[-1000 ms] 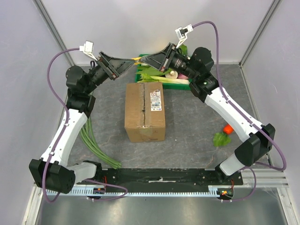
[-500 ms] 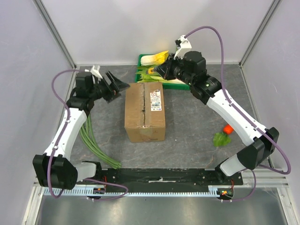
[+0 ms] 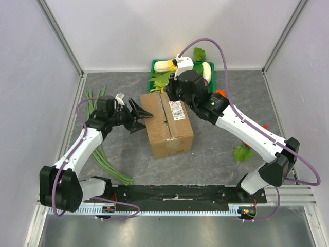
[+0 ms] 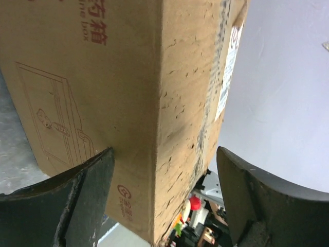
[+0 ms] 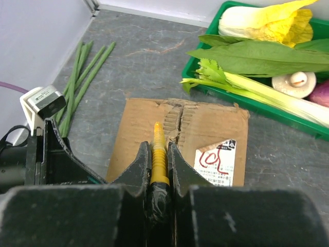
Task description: Unpack the express box
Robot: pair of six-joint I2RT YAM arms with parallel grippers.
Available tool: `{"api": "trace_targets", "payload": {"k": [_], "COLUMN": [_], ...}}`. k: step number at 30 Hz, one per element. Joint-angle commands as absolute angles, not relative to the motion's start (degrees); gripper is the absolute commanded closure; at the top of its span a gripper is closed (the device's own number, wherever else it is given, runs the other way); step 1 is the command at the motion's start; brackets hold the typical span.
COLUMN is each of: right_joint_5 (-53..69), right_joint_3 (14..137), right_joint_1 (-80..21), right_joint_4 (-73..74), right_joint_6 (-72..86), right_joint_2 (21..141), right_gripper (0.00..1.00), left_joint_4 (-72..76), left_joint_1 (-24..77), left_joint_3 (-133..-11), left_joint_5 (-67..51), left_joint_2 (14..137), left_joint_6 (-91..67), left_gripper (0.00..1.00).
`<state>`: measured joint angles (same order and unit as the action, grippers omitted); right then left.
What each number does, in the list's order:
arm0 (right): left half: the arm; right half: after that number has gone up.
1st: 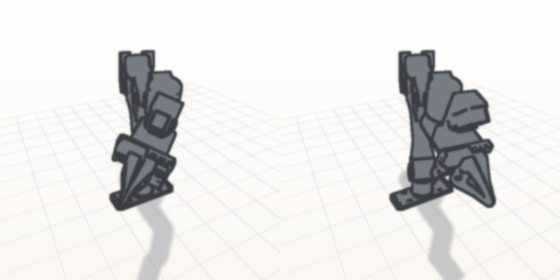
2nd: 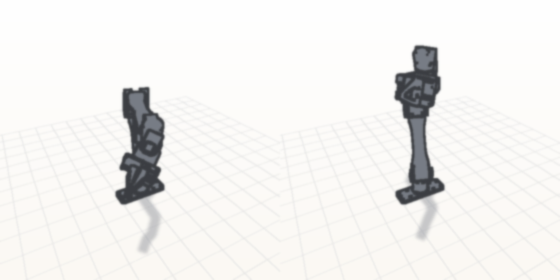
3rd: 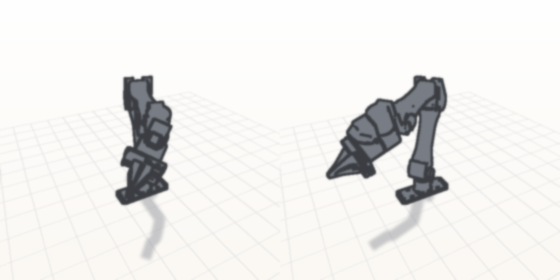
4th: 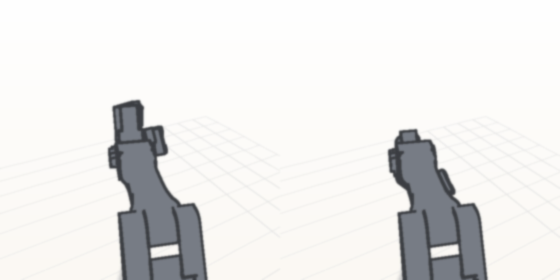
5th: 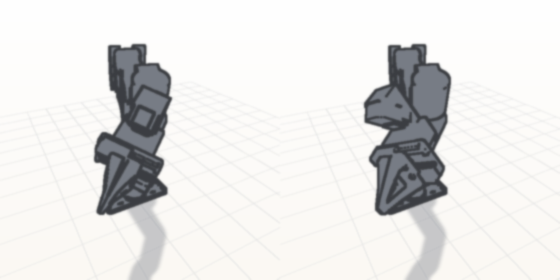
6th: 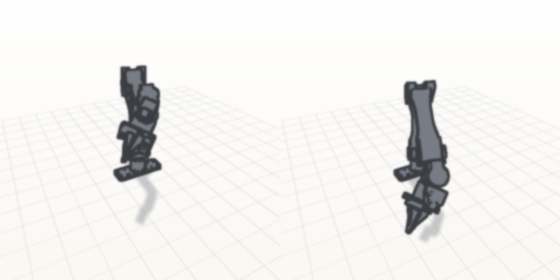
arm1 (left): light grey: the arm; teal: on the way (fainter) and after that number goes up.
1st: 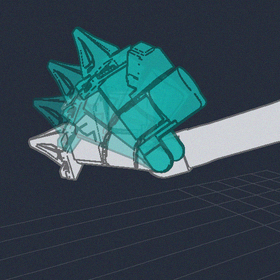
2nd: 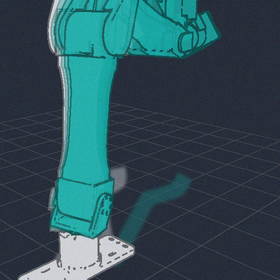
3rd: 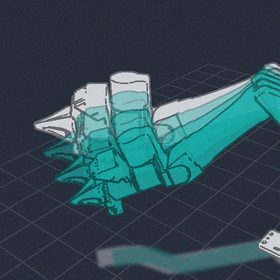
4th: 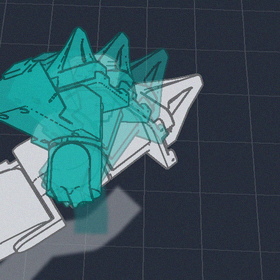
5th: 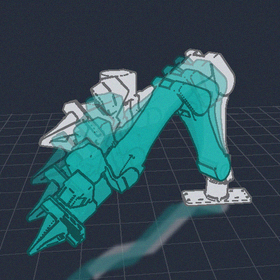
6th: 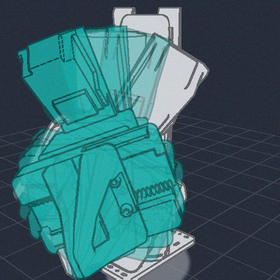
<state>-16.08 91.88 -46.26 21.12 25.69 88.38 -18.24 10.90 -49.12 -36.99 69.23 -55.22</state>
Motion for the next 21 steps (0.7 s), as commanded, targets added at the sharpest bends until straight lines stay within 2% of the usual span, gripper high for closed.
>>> {"api": "trace_targets", "payload": {"k": [1, 7, 11, 21], "right_joint_5": [-25.13, -36.18, -38.06, -42.62], "right_joint_3": [92.90, 92.02, 92.55, 92.46], "right_joint_1": [-49.39, -55.80, -57.30, -57.48], "right_joint_4": [22.59, 20.40, 19.60, 17.05], "right_joint_6": [23.39, 18.64, 17.14, 15.12], "right_joint_2": [89.12, 91.93, 94.13, 95.71], "right_gripper": [1.00, 1.00, 1.00, 1.00], "left_joint_4": [-8.79, -17.83, -21.80, -25.75], "left_joint_1": [11.87, 11.69, 11.69, 11.69], "left_joint_3": [-45.71, -53.33, -59.93, -62.49], "left_joint_5": [-42.89, -36.48, -34.19, -23.39], "left_joint_2": [66.27, 70.90, 75.49, 79.01], "left_joint_6": [-62.23, -48.20, -42.99, -35.86], "left_gripper": [0.15, 0.15, 0.15, 0.16]}}
